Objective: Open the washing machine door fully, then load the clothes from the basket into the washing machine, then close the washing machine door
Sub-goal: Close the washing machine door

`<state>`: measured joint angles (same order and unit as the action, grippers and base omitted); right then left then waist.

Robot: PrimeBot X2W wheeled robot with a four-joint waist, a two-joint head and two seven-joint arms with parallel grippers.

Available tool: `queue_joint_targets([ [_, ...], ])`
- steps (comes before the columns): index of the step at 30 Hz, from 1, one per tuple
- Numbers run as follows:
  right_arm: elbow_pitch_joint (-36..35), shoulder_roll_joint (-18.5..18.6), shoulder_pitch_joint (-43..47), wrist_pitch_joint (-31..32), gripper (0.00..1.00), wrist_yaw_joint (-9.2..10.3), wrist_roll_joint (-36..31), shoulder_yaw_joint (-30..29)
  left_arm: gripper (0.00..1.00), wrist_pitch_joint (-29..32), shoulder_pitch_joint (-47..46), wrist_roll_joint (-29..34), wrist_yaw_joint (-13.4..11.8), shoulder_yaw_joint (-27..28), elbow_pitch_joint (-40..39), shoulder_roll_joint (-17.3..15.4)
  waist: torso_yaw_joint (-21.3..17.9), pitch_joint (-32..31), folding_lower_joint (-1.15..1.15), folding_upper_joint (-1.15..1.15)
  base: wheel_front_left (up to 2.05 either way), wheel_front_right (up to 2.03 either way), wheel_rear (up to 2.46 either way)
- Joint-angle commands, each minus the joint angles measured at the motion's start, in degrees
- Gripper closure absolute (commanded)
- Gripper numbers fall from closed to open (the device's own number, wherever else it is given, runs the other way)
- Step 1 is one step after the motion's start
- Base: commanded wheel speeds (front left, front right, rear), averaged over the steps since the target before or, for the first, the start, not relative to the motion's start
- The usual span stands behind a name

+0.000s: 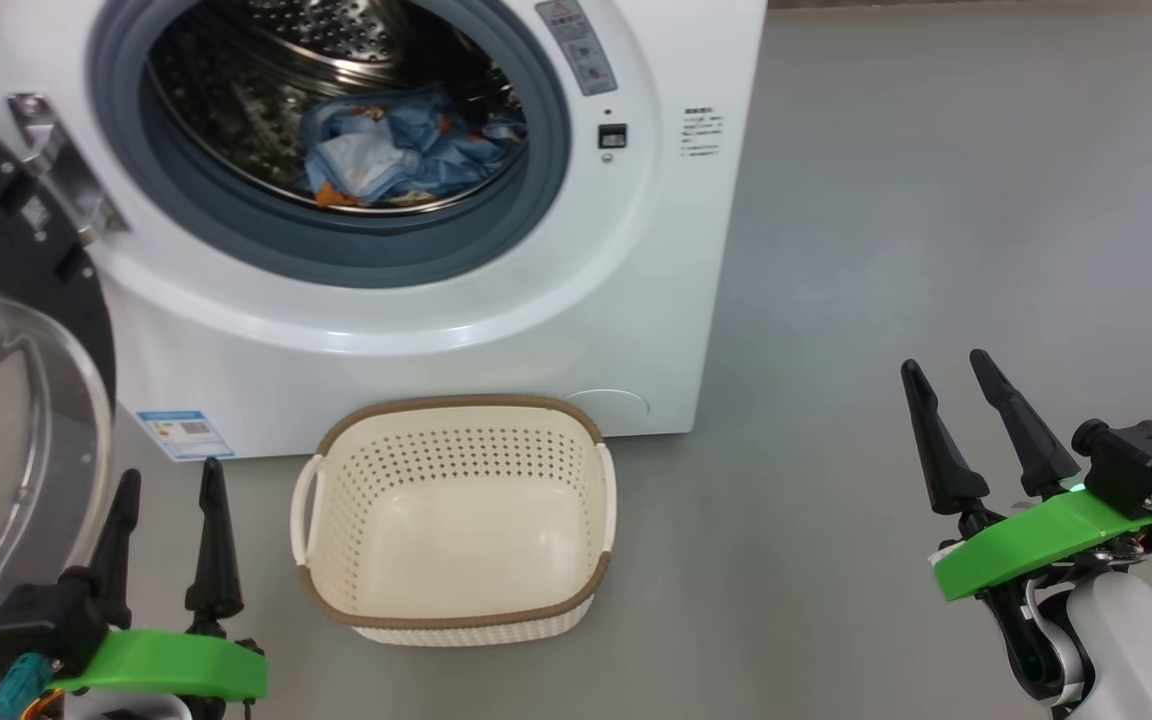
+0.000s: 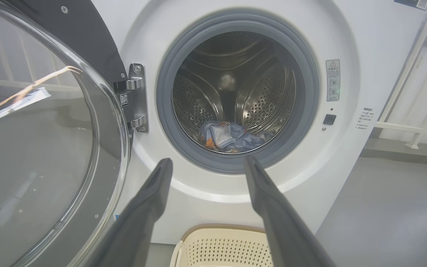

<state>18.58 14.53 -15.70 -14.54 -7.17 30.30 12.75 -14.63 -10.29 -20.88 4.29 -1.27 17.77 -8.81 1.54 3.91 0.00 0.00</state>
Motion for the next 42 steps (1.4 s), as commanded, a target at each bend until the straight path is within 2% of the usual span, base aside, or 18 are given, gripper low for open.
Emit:
queue_joint_targets([
  [1, -1.1, 0.5, 0.8, -0.5, 0.00, -0.32, 0.4, 0.9, 0.00, -0.4, -0.7, 0.9, -0.5, 2.1, -1.1, -1.1, 1.0, -0.3, 0.00, 0.00, 0.00, 0.00, 0.00],
  [11, -0.8, 0.8, 1.1, -0.5, 0.00, -0.32, 0.6, 1.2, 0.00, -0.4, 0.0, 2.0, -2.0, 2.2, -1.2, -0.9, 5.7, -0.9, 0.00, 0.00, 0.00, 0.00, 0.00],
  [30, -0.1, 0.8, 1.7, -0.5, 0.00, -0.32, 1.3, 3.2, 0.00, -0.4, 1.2, 1.8, -2.5, 1.2, -0.1, -0.9, 16.0, -2.6, 0.00, 0.00, 0.00, 0.00, 0.00],
  [42, 0.2, 0.3, 2.4, -0.5, 0.00, -0.32, 1.7, 3.7, 0.00, 0.0, 1.9, 1.5, -2.7, 0.5, -0.2, -1.3, 21.1, -3.7, 0.00, 0.00, 0.00, 0.00, 0.00],
])
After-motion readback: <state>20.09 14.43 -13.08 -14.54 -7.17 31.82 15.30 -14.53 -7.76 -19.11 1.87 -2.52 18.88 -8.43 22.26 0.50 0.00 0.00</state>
